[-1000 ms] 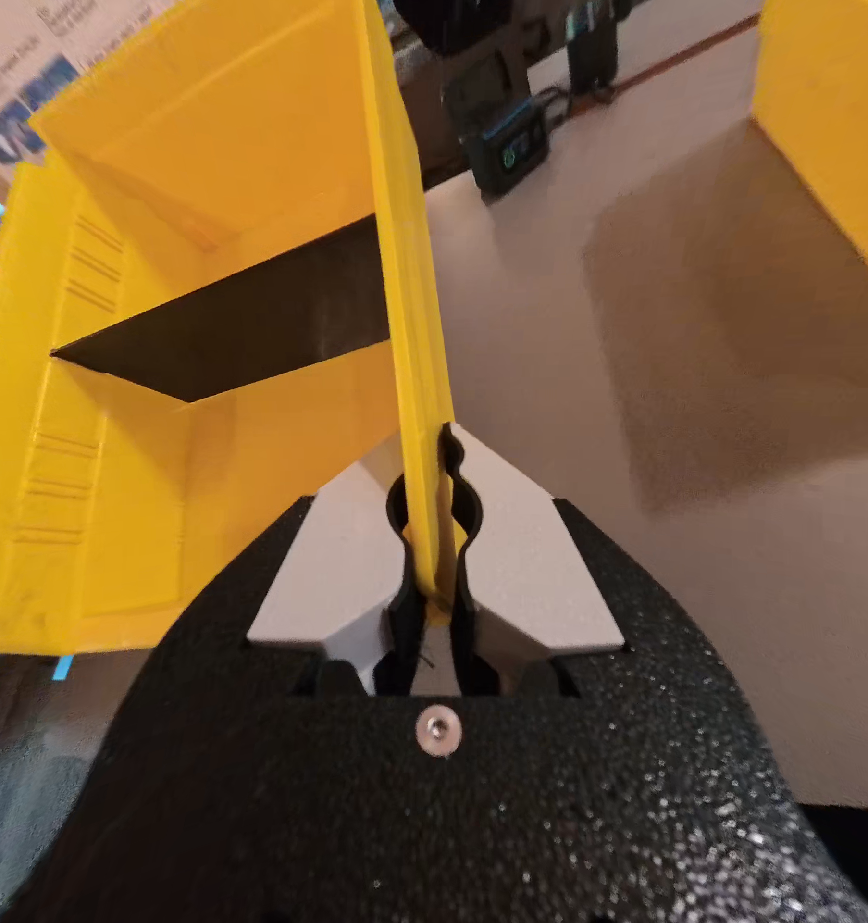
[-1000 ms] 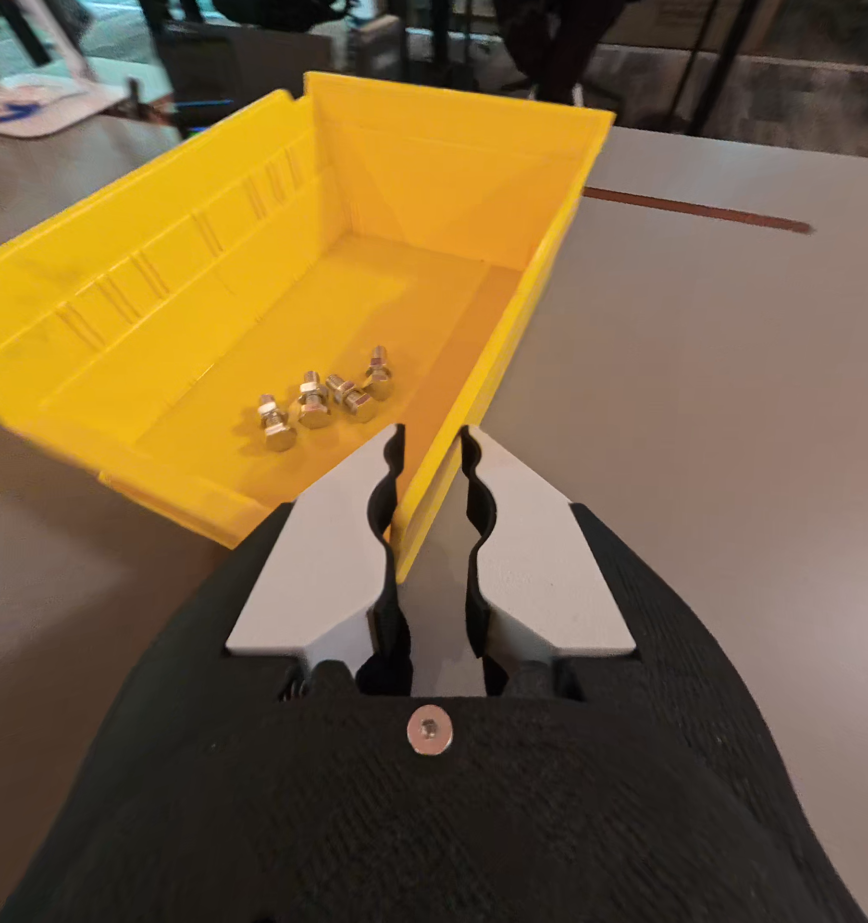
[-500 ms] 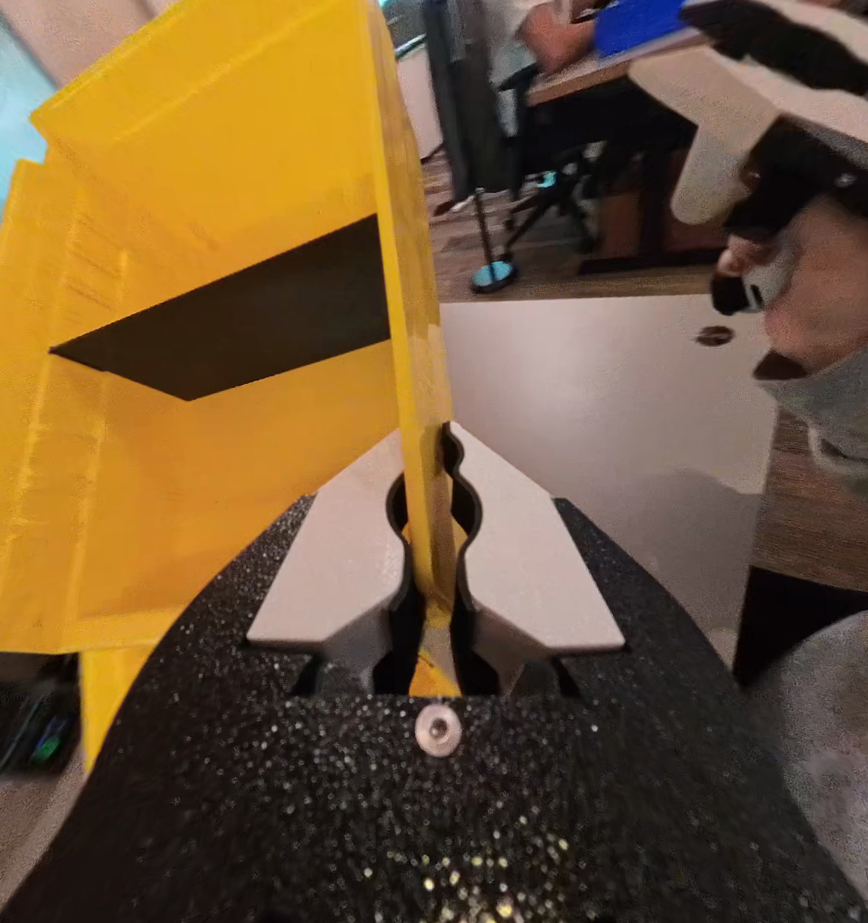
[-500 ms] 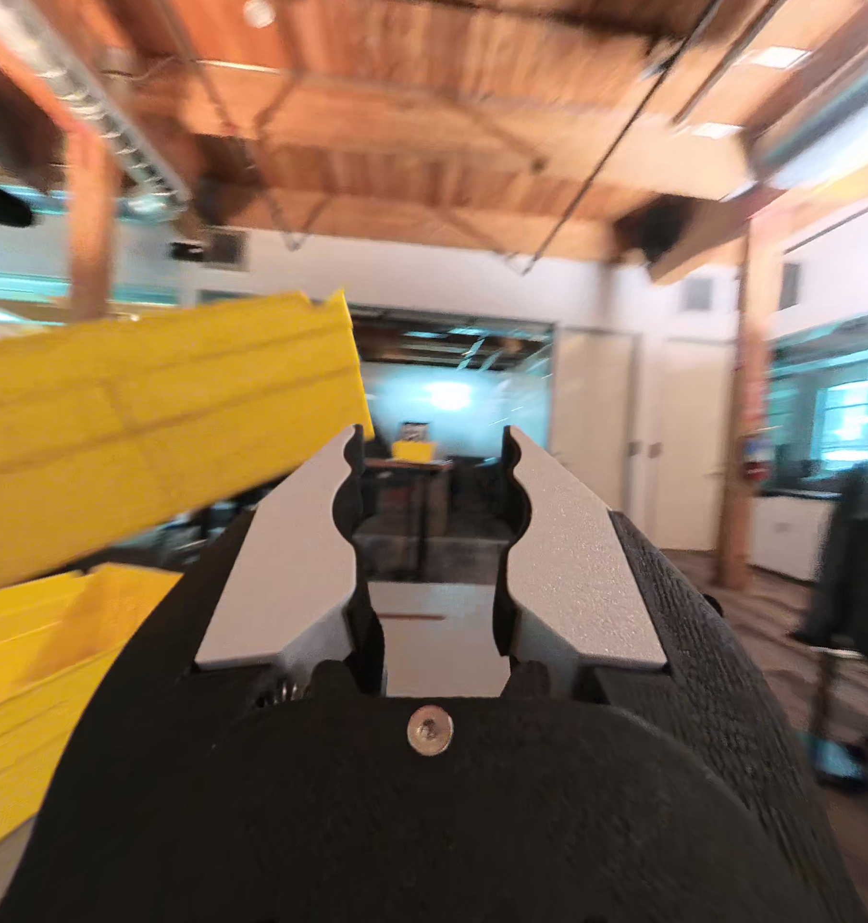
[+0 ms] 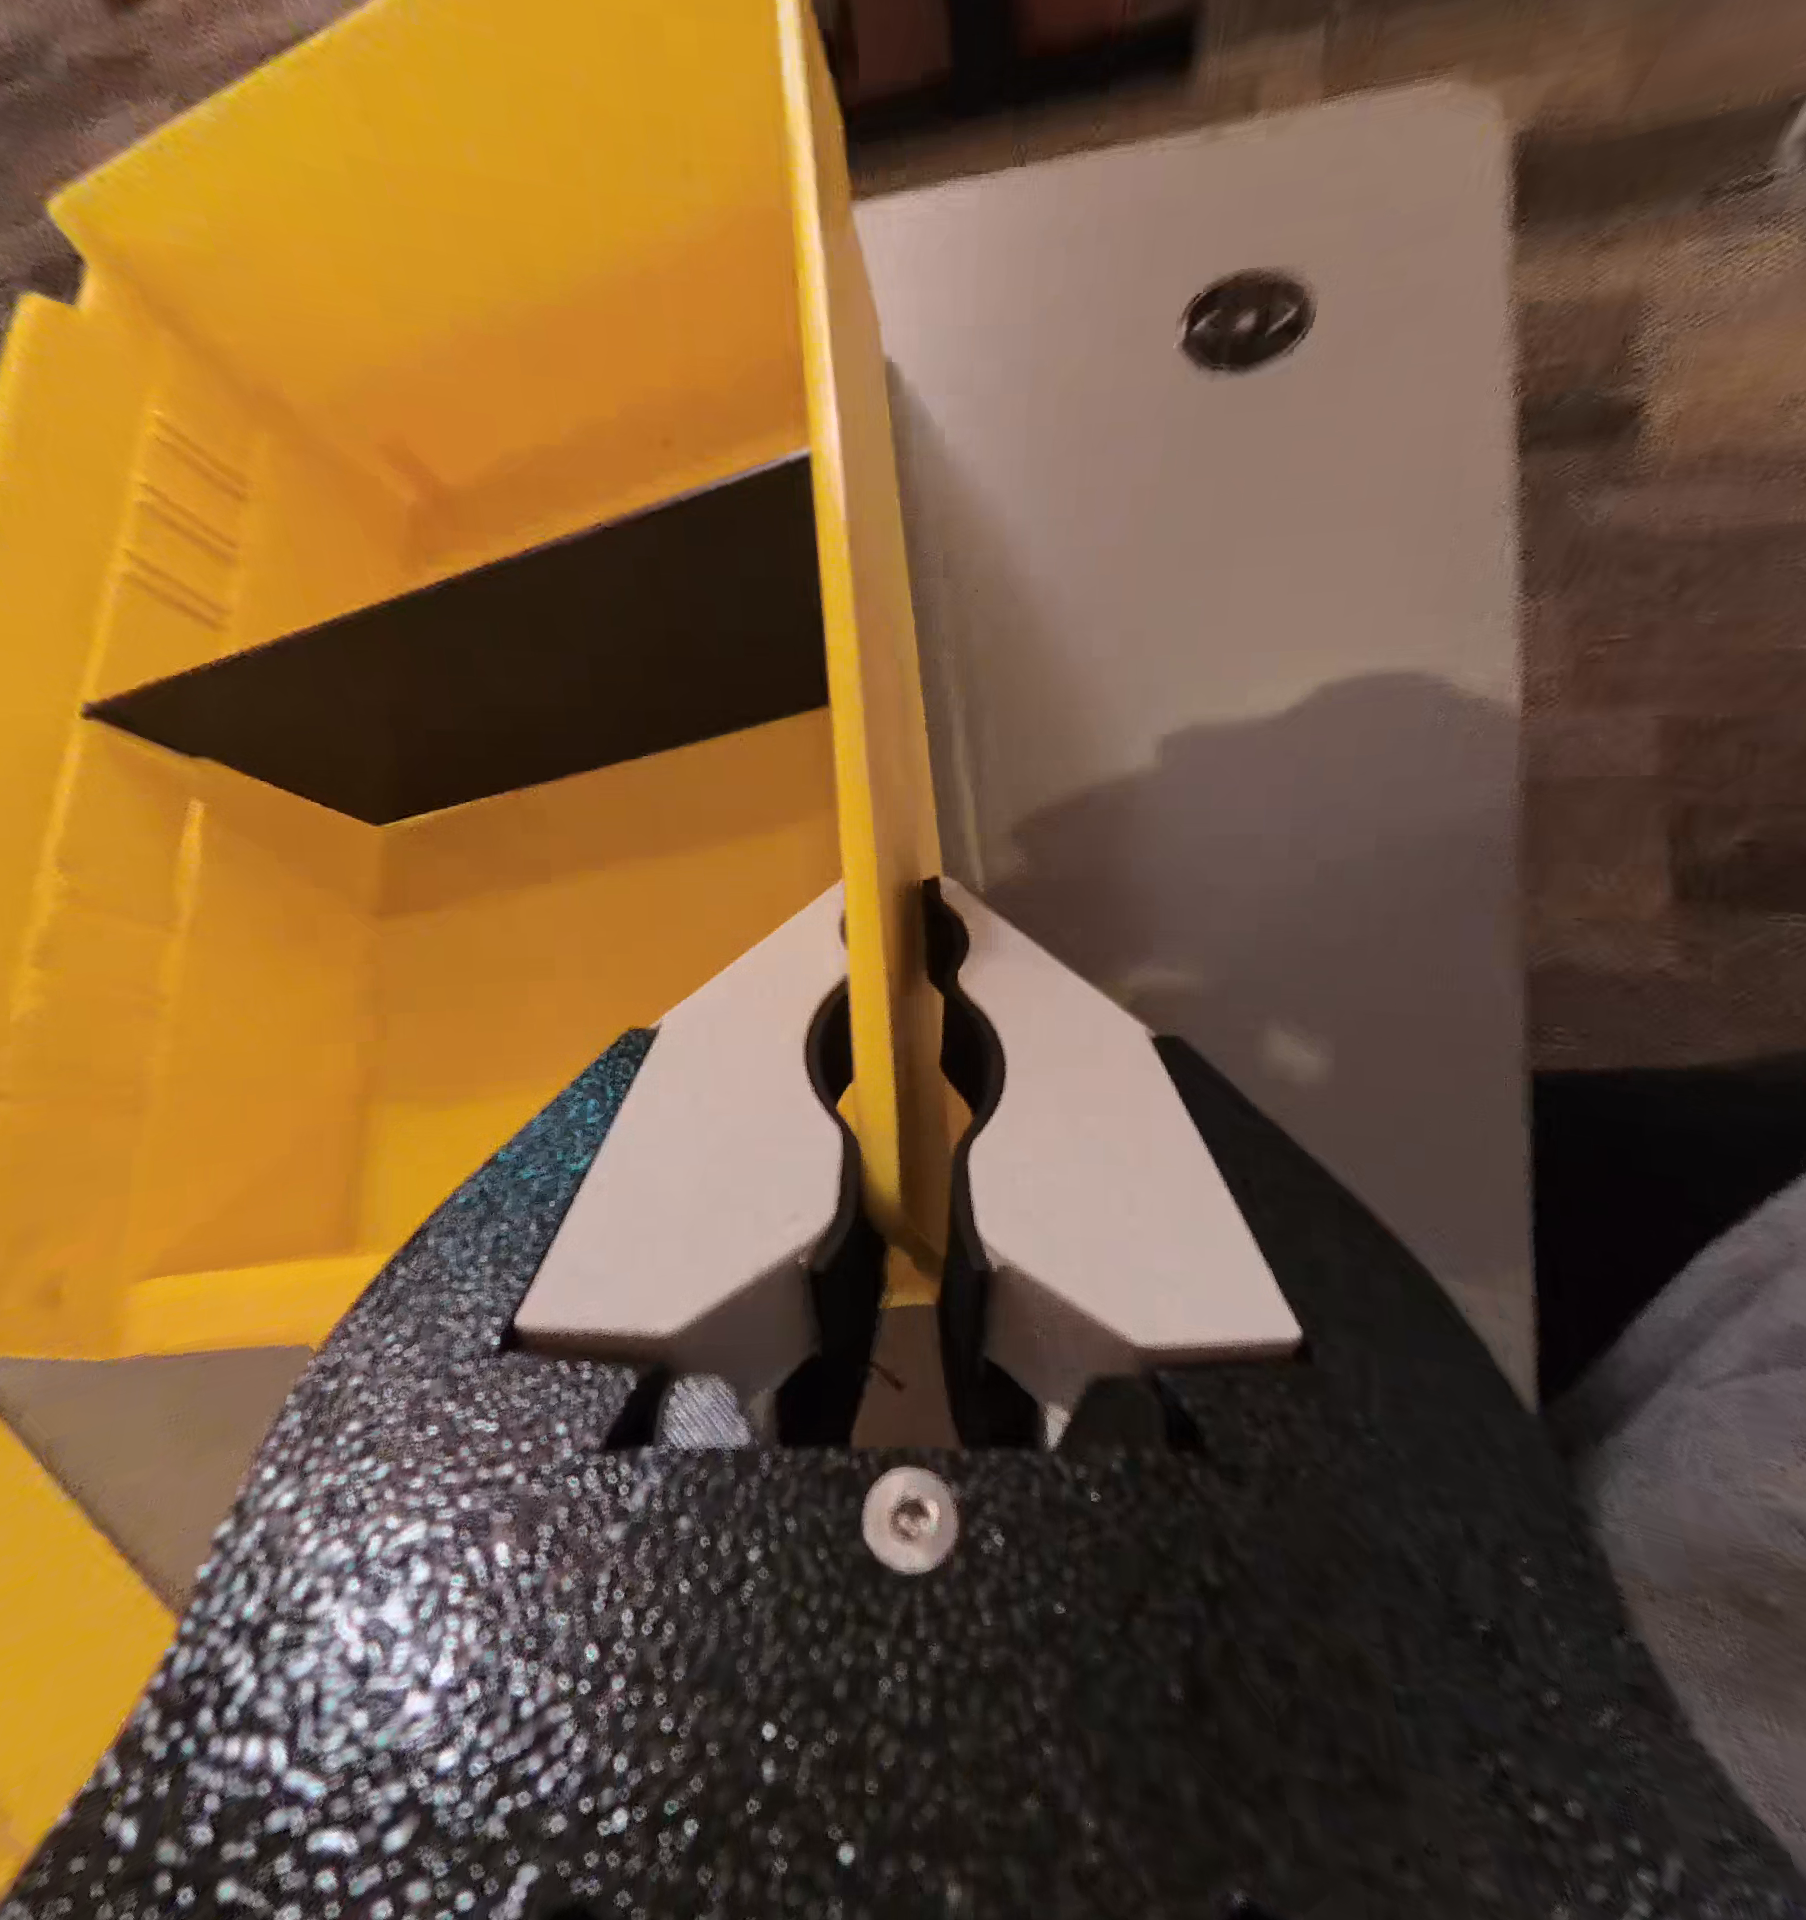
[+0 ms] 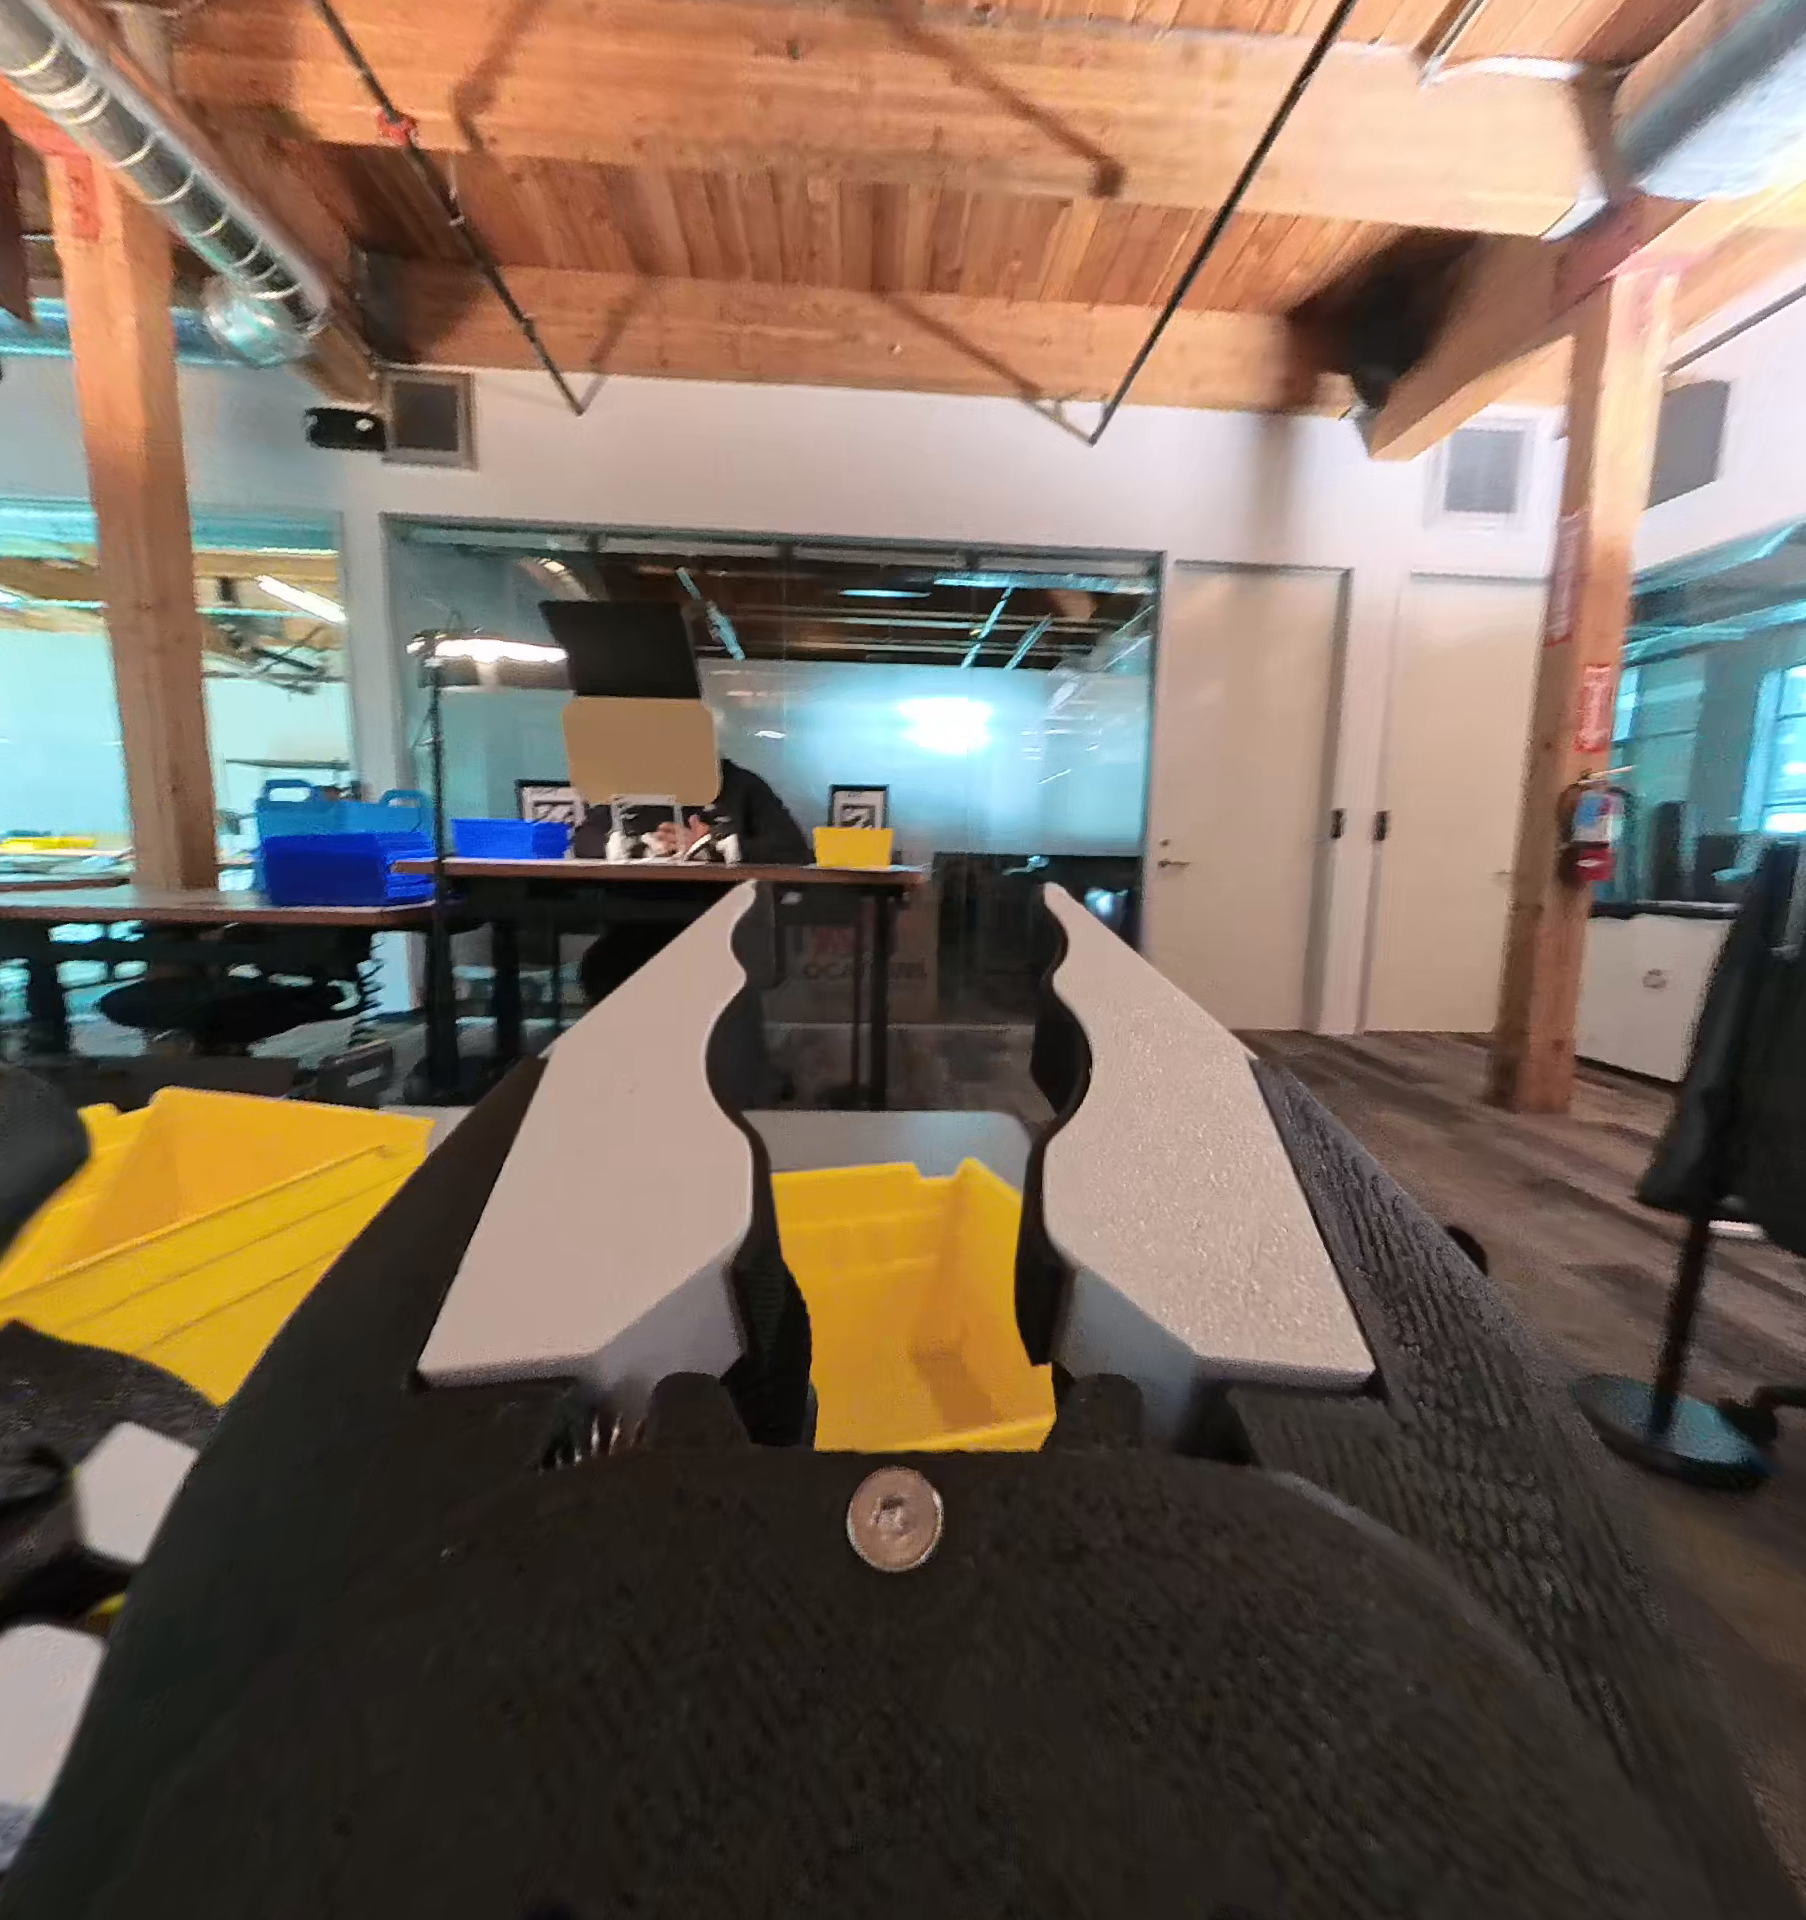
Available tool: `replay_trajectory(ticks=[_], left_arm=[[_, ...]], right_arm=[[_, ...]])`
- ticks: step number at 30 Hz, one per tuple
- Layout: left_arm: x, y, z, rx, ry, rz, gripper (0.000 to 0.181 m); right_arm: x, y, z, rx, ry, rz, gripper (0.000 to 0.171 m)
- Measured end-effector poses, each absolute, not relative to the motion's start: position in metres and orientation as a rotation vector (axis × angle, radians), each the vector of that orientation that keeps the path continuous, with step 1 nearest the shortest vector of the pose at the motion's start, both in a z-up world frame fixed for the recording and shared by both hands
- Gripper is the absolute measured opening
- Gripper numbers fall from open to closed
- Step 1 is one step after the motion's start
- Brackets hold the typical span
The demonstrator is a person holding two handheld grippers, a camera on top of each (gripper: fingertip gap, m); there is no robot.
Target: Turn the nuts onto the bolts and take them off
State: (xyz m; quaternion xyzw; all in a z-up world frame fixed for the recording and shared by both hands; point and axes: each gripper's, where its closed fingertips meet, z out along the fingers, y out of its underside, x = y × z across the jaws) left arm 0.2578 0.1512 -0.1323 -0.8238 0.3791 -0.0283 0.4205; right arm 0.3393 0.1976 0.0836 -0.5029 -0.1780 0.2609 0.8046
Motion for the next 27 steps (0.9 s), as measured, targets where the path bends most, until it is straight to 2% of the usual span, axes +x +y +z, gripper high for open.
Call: replay_trajectory(ticks=[1, 3, 4, 5, 8, 10, 11, 13, 14, 17, 20, 24, 27], left_arm=[[0.258, 0.152, -0.136, -2.057, 0.936, -0.068, 0.004], [0.26, 0.152, -0.133, -2.028, 0.911, -0.063, 0.006], [0.26, 0.148, -0.129, -2.024, 0.902, -0.098, 0.013], [0.256, 0.144, -0.119, -2.005, 0.861, -0.109, 0.043], [0.217, 0.127, -0.06, -1.808, 0.684, -0.022, 0.065], [0.165, 0.106, -0.018, -1.68, 0.513, 0.086, 0.08], [0.131, 0.094, -0.003, -1.646, 0.408, 0.156, 0.08], [0.058, 0.067, 0.014, -1.625, 0.202, 0.296, 0.087], [0.023, 0.052, 0.016, -1.628, 0.099, 0.346, 0.093], [-0.065, 0.007, 0.0, -1.666, -0.132, 0.446, 0.098], [-0.12, -0.018, -0.034, -1.751, -0.281, 0.45, 0.103], [-0.153, -0.016, -0.079, -1.895, -0.346, 0.436, 0.107], [-0.159, -0.004, -0.106, -1.994, -0.342, 0.393, 0.1]], right_arm=[[0.33, 0.196, 0.08, -1.091, -0.406, 0.592, 0.046], [0.312, 0.194, 0.072, -1.132, -0.456, 0.662, 0.047], [0.304, 0.192, 0.068, -1.156, -0.48, 0.687, 0.047], [0.296, 0.191, 0.064, -1.184, -0.504, 0.7, 0.048], [0.283, 0.192, 0.051, -1.305, -0.53, 0.638, 0.064], [0.278, 0.193, 0.042, -1.399, -0.524, 0.556, 0.087], [0.274, 0.192, 0.037, -1.441, -0.516, 0.528, 0.1], [0.266, 0.183, 0.03, -1.464, -0.464, 0.534, 0.142], [0.263, 0.175, 0.024, -1.457, -0.424, 0.553, 0.151], [0.254, 0.152, -0.012, -1.497, -0.382, 0.52, 0.153], [0.245, 0.145, -0.054, -1.6, -0.432, 0.384, 0.156], [0.234, 0.157, -0.078, -1.66, -0.435, 0.325, 0.152], [0.234, 0.165, -0.091, -1.7, -0.432, 0.304, 0.144]])
